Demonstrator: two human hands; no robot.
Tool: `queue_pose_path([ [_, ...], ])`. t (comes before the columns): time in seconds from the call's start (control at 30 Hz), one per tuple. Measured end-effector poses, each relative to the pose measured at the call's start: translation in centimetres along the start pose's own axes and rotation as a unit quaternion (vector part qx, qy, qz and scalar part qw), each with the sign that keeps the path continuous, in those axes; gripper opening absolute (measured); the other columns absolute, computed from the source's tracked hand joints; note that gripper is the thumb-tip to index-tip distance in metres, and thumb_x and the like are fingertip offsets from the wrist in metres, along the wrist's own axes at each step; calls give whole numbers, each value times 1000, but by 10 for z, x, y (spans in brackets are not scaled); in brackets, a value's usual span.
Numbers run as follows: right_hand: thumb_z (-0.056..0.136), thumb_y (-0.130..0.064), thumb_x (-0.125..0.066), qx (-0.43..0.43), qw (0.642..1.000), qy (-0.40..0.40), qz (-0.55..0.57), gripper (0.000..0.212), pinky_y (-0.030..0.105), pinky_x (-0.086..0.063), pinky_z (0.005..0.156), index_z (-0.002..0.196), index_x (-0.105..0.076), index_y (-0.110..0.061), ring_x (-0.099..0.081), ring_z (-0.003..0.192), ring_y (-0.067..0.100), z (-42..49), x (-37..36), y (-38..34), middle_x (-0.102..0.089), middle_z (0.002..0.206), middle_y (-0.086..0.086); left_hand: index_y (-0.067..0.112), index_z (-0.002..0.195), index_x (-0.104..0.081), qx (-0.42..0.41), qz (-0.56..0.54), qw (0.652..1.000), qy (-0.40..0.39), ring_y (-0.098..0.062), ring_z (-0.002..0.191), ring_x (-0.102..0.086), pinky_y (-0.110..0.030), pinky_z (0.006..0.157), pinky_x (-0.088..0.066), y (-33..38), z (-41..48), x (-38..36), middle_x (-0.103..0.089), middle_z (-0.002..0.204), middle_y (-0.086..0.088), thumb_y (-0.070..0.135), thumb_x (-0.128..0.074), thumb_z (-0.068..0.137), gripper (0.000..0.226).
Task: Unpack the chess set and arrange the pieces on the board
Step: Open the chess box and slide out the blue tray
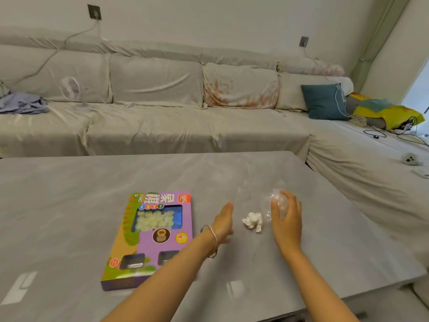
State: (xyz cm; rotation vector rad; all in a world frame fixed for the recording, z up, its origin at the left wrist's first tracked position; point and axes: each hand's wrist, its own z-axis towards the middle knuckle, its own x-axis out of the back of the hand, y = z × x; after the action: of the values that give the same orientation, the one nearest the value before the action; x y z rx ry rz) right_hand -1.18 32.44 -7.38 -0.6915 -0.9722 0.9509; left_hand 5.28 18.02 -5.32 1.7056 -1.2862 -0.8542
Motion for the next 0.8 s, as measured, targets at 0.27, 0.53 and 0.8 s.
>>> queue_pose_path([
  [0.27, 81, -46, -65, -68, 984, -109, -126, 69, 43, -22, 115, 141, -33, -34, -16, 142, 24, 35, 22, 92, -21, 153, 7, 24, 79, -55, 4, -74, 994, -84, -12, 83, -54, -20, 80, -42, -27, 71, -78, -57, 83, 5, 38, -31, 98, 34],
  [0.53, 55, -73, -62, -21, 982, -53, -179, 111, 48, -17, 115, 147, -13, -35, -9, 144, 26, 43, 40, 69, -13, 157, 4, 14, 112, -56, -75, -37, 995, -57, -8, 70, -52, -20, 60, -40, -10, 75, -81, -59, 79, 1, 42, -35, 95, 39],
  [0.8, 59, -77, -56, 139, 957, -15, -255, 106, 51, -2, 114, 147, -18, -31, -2, 145, 25, 34, 50, 20, -14, 157, 2, 21, 140, -33, -155, 76, 985, -18, -19, 121, -44, -34, 100, -39, -1, 43, -30, -39, 129, 6, 36, -27, 100, 43],
])
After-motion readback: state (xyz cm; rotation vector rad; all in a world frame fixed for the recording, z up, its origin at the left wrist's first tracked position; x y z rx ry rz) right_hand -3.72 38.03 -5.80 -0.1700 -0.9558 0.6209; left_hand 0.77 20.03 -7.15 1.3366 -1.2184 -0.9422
